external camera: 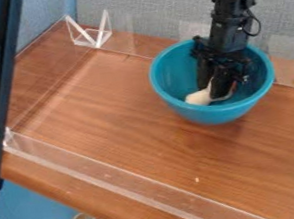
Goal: Remove the mushroom from inside the blue bowl and put it on the table
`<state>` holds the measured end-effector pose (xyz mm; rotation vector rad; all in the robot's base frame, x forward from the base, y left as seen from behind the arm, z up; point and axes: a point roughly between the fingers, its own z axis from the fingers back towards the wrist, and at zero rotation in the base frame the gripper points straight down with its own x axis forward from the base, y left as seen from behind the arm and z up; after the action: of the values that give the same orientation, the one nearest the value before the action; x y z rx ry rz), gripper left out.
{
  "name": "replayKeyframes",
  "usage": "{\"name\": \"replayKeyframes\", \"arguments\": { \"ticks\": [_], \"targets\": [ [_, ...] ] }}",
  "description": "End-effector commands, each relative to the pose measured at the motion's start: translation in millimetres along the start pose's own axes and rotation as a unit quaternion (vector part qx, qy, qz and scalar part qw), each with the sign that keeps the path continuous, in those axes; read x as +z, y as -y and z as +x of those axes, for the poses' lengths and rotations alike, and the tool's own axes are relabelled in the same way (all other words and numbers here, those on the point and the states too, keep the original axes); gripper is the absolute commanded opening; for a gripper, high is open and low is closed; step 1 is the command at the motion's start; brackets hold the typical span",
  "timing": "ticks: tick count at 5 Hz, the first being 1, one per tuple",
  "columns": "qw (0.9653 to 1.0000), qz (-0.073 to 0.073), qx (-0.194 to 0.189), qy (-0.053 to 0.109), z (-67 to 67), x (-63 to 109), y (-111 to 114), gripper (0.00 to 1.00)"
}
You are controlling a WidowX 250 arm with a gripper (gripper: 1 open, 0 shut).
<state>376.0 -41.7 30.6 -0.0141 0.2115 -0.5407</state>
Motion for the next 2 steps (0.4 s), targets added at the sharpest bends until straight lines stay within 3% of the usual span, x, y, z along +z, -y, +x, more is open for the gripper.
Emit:
{"name": "replayKeyframes", "arguments": {
  "ticks": [1, 2],
  "targets": [
    [0.9996, -0.009, -0.022, -0.013, 1.7, -41.5, -11.6, 0.0],
    [0.9991, -0.011, -0.036, -0.017, 0.7, -47.2, -12.1, 0.0]
  ]
}}
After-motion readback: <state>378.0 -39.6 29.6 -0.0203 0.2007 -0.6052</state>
